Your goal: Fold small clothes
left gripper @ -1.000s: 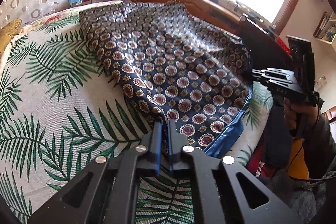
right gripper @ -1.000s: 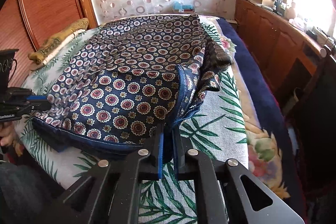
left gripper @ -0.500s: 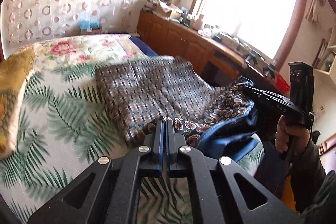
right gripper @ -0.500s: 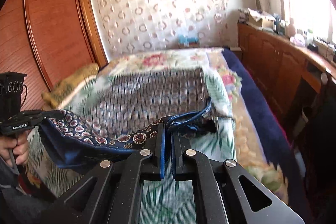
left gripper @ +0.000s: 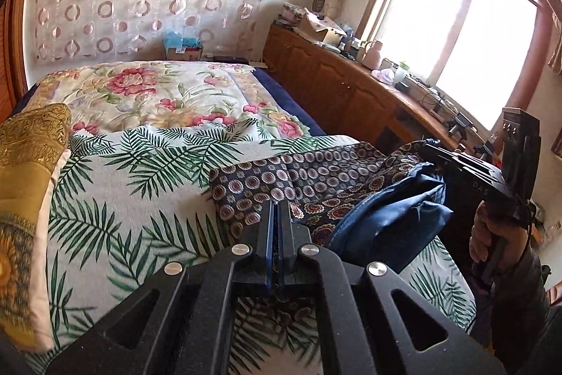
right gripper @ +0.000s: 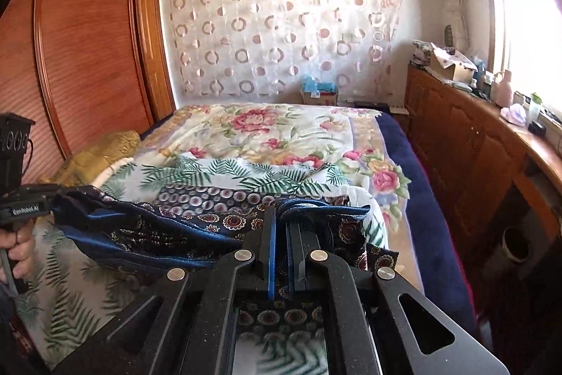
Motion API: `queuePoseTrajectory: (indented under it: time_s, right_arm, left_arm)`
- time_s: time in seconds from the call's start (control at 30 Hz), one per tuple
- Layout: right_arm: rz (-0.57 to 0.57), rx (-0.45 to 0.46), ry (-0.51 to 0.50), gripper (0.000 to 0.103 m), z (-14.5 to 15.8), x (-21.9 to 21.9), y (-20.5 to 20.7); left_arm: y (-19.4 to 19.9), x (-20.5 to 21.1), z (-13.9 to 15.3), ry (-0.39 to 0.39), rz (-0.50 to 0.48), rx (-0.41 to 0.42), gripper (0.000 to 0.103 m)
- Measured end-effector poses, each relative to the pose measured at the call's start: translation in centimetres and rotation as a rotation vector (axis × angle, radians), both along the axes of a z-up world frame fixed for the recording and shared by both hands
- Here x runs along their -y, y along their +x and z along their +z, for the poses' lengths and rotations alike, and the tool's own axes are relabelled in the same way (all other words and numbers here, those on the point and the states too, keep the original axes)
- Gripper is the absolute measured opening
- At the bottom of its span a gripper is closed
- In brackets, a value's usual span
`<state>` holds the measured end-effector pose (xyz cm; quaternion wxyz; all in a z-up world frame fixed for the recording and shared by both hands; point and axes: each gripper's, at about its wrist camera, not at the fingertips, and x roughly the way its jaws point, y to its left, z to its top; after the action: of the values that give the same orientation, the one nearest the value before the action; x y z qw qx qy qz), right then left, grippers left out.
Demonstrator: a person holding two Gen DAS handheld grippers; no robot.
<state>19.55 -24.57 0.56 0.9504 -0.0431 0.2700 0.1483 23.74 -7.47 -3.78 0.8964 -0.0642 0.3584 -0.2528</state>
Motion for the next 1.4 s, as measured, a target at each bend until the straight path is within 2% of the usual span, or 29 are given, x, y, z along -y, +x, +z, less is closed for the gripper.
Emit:
queuePoseTrajectory:
  time_s: [0.23, 0.33, 0.73, 0.83, 0.9, 1.03, 1.1, 1.17, 1.23, 1.27, 1.3, 1.33, 1.4]
  right_arm:
    - [0.014, -0.059, -0.027, 0.004, -0.5, -0.1, 3.6]
    - [0.017, -0.076, -0.020, 0.004, 0.5, -0.3, 4.3]
    - [0.001, -0.080, -0.019, 0.004, 0.8, -1.2, 6.0]
    - [-0.017, -0.067, -0.017, 0.016, 1.2, -1.1, 6.0]
    - [-0.032, -0.053, -0.018, 0.030, 1.5, -0.9, 5.8]
    - [-0.049, -0.027, -0.025, 0.031, 2.1, 0.0, 4.7]
    - [-0.055, -0.021, -0.041, 0.038, 1.7, 0.4, 4.3]
    - [-0.047, -0.034, -0.055, 0.043, 1.2, 0.7, 4.0]
    - [-0.043, -0.066, -0.077, 0.043, 0.5, 0.8, 4.3]
    - [-0.052, -0.082, -0.095, 0.043, 0.0, 0.8, 4.5]
    - [-0.054, -0.101, -0.107, 0.043, -0.4, 0.8, 4.8]
    - [-0.051, -0.120, -0.109, 0.043, -0.9, 0.7, 5.1]
    - [-0.039, -0.147, -0.107, 0.043, -1.5, 0.4, 5.5]
  left_arm:
    - [3.5, 0.7, -2.2, 0.051, 0.004, -0.039, 0.002]
    - [4.4, 0.6, -3.1, 0.057, 0.008, -0.061, 0.002]
    - [5.2, 1.2, -2.7, 0.077, 0.002, -0.057, 0.002]
    - [5.4, 1.2, -2.9, 0.079, 0.001, -0.062, 0.003]
    - [5.6, 1.1, -2.9, 0.080, 0.000, -0.064, 0.003]
    - [5.8, 1.1, -3.1, 0.085, 0.002, -0.069, 0.003]
    - [5.9, 1.2, -3.3, 0.089, 0.002, -0.072, 0.003]
    - [6.0, 1.2, -3.3, 0.090, 0.004, -0.075, 0.003]
    - [6.3, 1.1, -3.3, 0.083, 0.003, -0.088, 0.004]
    - [6.6, 1.0, -3.3, 0.066, -0.008, -0.102, 0.005]
    - [6.7, 0.7, -3.2, 0.054, -0.012, -0.105, 0.014]
    - [6.7, 0.4, -3.1, 0.046, -0.008, -0.101, 0.032]
    - [6.5, -0.1, -2.6, 0.033, 0.004, -0.080, 0.047]
